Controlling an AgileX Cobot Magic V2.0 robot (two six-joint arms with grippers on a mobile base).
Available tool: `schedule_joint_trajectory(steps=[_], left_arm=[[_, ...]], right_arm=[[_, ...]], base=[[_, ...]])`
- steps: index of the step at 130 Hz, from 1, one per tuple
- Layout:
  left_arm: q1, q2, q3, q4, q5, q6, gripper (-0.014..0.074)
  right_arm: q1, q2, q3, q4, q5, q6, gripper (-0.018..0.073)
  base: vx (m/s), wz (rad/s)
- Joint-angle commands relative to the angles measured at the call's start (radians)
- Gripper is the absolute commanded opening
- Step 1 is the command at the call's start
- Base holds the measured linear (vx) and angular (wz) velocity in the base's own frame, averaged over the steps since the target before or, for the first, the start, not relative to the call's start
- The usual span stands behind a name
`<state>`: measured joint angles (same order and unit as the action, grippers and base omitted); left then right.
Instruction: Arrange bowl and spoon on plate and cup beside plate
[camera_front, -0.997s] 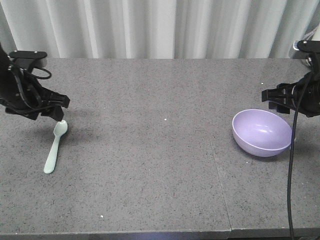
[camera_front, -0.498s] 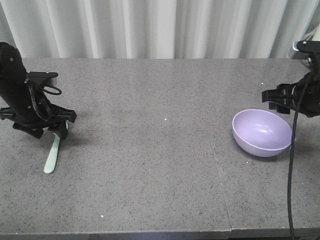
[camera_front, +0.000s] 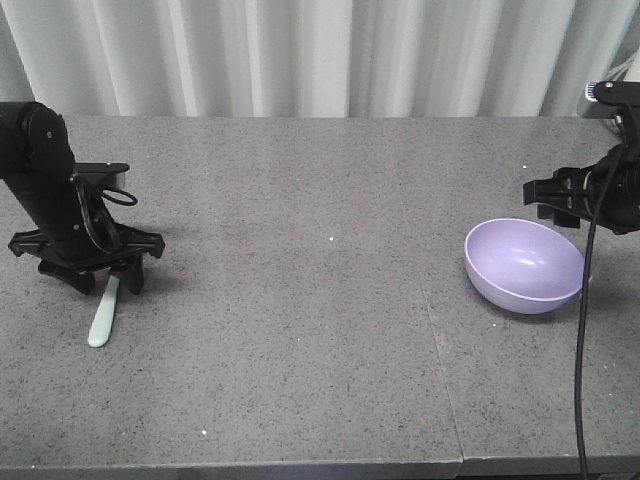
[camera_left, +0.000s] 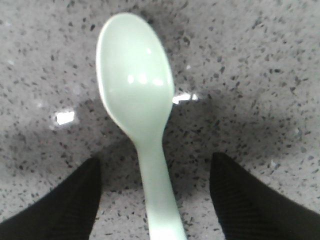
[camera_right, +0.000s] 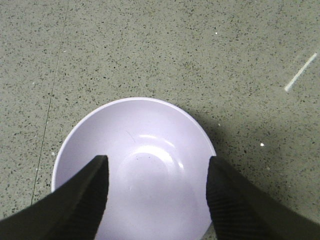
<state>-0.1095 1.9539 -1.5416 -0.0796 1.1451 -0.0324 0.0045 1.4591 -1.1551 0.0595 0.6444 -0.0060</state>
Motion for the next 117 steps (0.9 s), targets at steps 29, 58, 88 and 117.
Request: schedule_joint_trajectory(steps=[29,58,88,117], left_arm=[[-0.005,-0.037,-0.026,-0.002,0.012,-0.020,0.0459],[-0.015,-0.037,-0.026,0.061,0.011,-0.041,0.0460],[-0.035,-0.037,-0.026,0.080,-0.019,-0.055,0.0460],[-0.039,-0.021,-0.026,0.080,-0.006,-0.073,0.0460]], right_arm=[[-0.004,-0.029,-0.033,-0.004,-0.070,-0.011,0.0433],[-0.004,-0.029,-0.033,-0.004,-0.073,-0.011,0.0433],[-0.004,-0.029,-0.033,-0.003,-0.077,-0.011,0.0433],[-0.004,-0.029,-0.033,-0.002,-0.077,-0.011,0.0433]], base=[[0.00,0.00],[0.00,0.00],[0.00,0.00],[0.00,0.00]])
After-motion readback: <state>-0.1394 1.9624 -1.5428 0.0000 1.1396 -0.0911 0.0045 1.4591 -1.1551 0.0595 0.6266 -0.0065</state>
